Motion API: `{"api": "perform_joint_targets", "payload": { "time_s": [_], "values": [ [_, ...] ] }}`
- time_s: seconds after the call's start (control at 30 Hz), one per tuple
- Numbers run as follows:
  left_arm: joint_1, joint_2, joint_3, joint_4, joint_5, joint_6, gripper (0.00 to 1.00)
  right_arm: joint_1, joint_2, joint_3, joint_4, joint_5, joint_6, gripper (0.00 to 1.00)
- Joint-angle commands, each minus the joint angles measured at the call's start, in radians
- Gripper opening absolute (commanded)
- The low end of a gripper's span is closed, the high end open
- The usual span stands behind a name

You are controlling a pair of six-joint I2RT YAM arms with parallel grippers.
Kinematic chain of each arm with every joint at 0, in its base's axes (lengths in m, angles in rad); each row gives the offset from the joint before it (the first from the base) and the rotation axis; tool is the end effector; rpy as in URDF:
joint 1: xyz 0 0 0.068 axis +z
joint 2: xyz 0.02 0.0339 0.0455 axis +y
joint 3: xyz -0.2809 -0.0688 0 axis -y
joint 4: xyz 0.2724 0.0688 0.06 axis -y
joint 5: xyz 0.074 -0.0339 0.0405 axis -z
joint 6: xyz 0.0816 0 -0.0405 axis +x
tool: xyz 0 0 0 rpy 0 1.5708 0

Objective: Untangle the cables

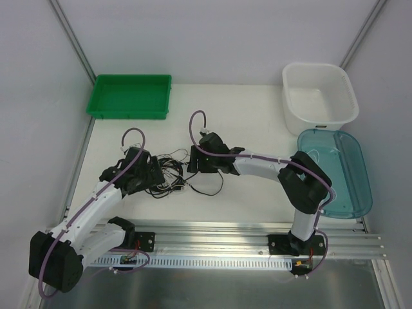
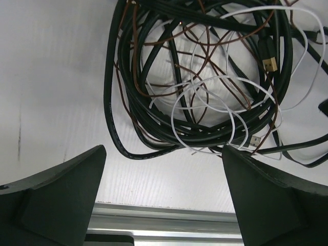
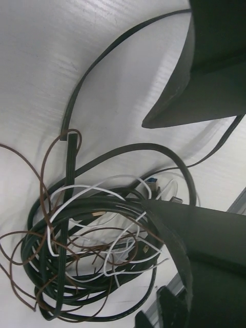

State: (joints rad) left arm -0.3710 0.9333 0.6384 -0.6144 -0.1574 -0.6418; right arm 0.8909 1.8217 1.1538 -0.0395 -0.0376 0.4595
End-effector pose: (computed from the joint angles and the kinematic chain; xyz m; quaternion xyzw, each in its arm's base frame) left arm 0.2151 -0.0700 0.1955 -0.1526 0.9308 -0.0920 0.3192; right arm 0.2862 0.3589 0.1629 -0.2020 0.8854 0.2748 0.3159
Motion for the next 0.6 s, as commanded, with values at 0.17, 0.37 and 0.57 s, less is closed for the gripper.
{"api": "perform_joint_targets", "payload": {
  "time_s": [0.17, 0.37, 0.57],
  "values": [
    [0.0, -0.005, -0.011, 0.051, 0.064, -0.068, 0.95, -0.003, 0.008, -0.08, 0.119, 0.01, 0.033, 0.1],
    [-0.063, 0.065, 0.07, 0.067, 0.105, 0.085, 0.95, -0.029, -0.117, -0.155, 0.0, 0.031, -0.119, 0.01],
    [-0.232, 0.165, 0.17, 0.134, 0.044, 0.235, 0.94, -0.047, -0.228, -0.2, -0.102, 0.025, -0.3, 0.01]
  ]
}}
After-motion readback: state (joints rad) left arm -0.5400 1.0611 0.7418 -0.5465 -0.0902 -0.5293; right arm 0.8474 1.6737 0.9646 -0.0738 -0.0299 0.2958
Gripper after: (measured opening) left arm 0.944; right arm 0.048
